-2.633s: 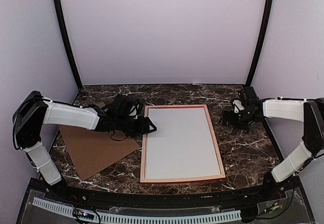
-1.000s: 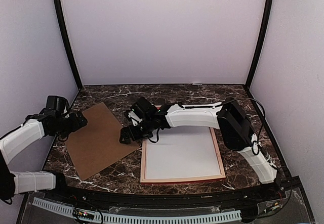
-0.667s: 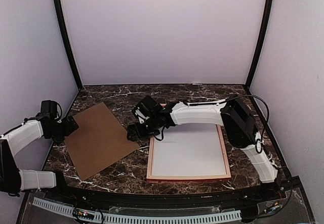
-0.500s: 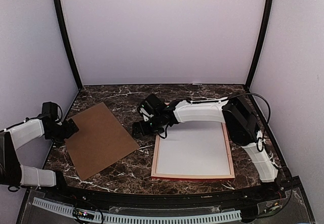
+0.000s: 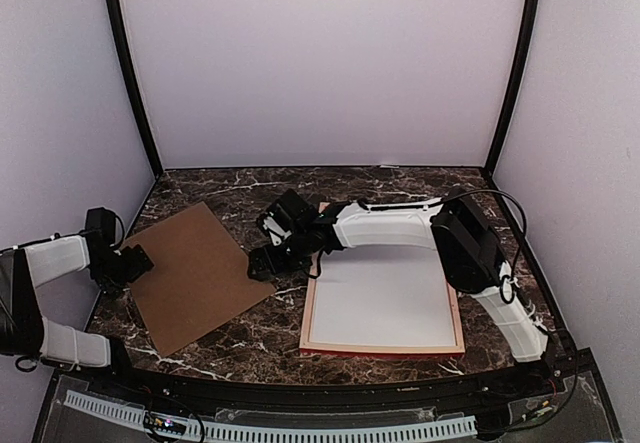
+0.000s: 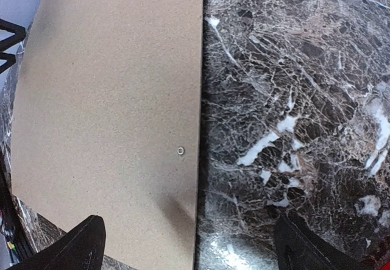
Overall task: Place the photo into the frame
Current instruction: Move the frame body to the center of the board, then adjust the backboard at the center of the board.
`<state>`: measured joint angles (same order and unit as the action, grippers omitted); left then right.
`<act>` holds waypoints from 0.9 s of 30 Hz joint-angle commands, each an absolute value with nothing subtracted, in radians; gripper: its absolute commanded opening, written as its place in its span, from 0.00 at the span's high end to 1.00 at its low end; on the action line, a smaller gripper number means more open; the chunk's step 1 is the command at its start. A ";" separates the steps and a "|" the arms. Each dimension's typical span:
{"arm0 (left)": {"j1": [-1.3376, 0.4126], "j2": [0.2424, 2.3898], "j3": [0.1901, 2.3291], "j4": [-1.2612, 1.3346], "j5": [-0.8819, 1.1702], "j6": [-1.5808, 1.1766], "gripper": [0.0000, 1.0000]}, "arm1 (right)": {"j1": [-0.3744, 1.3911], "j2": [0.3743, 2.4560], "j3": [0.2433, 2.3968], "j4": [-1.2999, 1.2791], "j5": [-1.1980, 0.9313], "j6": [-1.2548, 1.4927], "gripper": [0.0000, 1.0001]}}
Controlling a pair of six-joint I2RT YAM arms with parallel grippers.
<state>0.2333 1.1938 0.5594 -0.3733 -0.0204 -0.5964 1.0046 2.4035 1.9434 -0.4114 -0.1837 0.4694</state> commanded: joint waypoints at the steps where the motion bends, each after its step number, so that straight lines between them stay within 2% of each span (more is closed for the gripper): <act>1: 0.240 1.195 0.527 -0.392 -0.043 -0.619 0.01 | 1.008 2.442 1.983 -0.401 -0.216 0.460 0.02; 13: 0.240 1.245 0.473 -0.244 0.165 -0.623 0.02 | 1.023 2.462 1.998 -0.384 -0.293 0.495 0.05; 22: 0.229 1.317 0.449 -0.125 0.330 -0.615 0.06 | 1.055 2.343 1.810 -0.278 -0.348 0.538 0.12; 27: 0.160 1.358 0.481 -0.089 0.362 -0.610 0.07 | 1.089 2.256 1.686 -0.238 -0.382 0.552 0.15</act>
